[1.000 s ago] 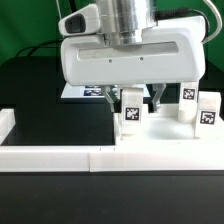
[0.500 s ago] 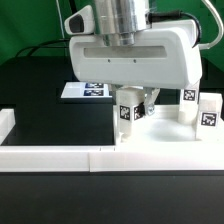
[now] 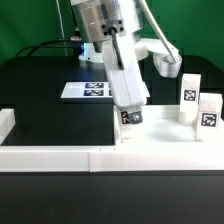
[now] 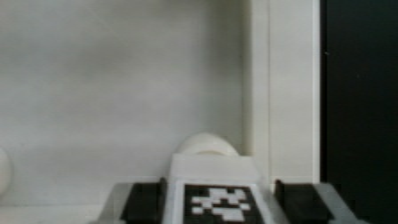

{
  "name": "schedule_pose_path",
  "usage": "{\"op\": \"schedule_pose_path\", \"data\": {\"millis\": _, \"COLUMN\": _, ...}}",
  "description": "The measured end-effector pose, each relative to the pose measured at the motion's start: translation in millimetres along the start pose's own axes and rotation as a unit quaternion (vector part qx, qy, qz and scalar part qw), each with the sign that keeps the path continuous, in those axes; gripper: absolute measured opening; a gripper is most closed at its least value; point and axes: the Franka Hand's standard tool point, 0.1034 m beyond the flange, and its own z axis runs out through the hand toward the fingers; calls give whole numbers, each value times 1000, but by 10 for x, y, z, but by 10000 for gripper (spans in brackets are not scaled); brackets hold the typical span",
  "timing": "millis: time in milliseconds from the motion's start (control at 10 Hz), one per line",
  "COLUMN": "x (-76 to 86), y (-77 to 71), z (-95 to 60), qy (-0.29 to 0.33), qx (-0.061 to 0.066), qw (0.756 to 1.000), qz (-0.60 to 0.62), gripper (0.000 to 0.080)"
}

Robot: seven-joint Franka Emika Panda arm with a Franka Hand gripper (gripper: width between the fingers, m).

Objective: Assemble square table

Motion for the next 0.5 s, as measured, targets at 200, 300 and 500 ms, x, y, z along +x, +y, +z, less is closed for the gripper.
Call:
{"op": "schedule_pose_path", "data": {"millis": 200, "x": -36, "y": 17, "z": 27, "qy": 5, "qx": -2, "qw": 993, "qz": -114, "gripper": 528}}
{"op": "schedule_pose_path", "data": {"millis": 300, "x": -70, "y": 5, "z": 39, "qy": 9, "qx": 4, "qw": 977, "qz": -211, "gripper": 528}}
{"op": "schedule_pose_path", "data": {"millis": 500, "x": -86, "y": 18, "z": 53, "qy": 9, "qx": 4, "qw": 948, "qz": -318, "gripper": 642}}
